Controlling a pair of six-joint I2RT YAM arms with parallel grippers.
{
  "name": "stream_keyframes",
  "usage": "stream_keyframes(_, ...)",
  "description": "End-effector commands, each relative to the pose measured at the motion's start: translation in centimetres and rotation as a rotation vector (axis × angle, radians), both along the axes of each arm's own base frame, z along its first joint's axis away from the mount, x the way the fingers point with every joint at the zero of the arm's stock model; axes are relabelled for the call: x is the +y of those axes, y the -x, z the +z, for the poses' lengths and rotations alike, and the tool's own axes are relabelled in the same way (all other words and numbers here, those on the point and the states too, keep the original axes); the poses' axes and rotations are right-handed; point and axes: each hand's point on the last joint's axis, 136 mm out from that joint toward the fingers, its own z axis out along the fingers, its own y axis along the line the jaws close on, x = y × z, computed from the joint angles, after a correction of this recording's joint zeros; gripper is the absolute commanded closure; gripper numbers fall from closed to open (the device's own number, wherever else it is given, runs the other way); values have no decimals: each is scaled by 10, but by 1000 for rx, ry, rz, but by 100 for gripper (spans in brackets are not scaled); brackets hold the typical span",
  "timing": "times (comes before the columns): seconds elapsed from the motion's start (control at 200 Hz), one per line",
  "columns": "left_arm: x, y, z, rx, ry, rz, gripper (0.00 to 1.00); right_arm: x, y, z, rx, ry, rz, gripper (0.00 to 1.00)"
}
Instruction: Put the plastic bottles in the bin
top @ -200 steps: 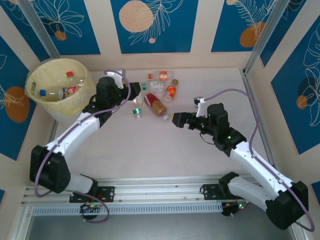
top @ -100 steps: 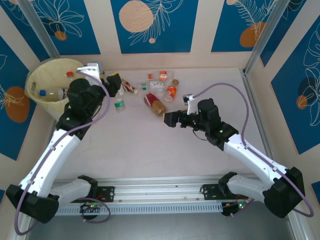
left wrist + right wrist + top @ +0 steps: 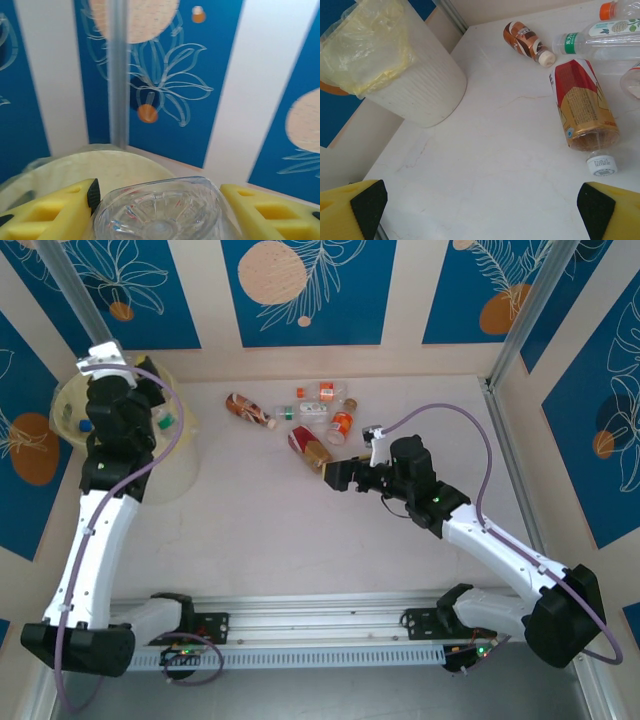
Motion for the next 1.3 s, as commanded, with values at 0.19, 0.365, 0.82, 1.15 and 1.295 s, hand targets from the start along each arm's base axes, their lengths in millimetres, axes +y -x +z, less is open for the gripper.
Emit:
stream_keyframes(0.19, 59, 8, 29, -70, 91, 94, 100, 0, -7, 21, -75, 10, -12, 0)
stream_keyframes(0.365, 97, 14, 30, -28, -18, 317, 100, -2, -8, 19, -69, 15, -27, 0)
stream_keyframes(0.82, 166, 5, -49, 176, -72, 585, 43, -2, -12, 23, -65, 25, -37, 0)
stream_keyframes(1.15, 161, 8, -43, 227, 31, 567, 0, -3, -12, 21, -50, 22, -43, 0)
stream_keyframes(1.295, 146, -1, -43, 216, 76, 480, 0, -2, -12, 21, -53, 29, -39, 0)
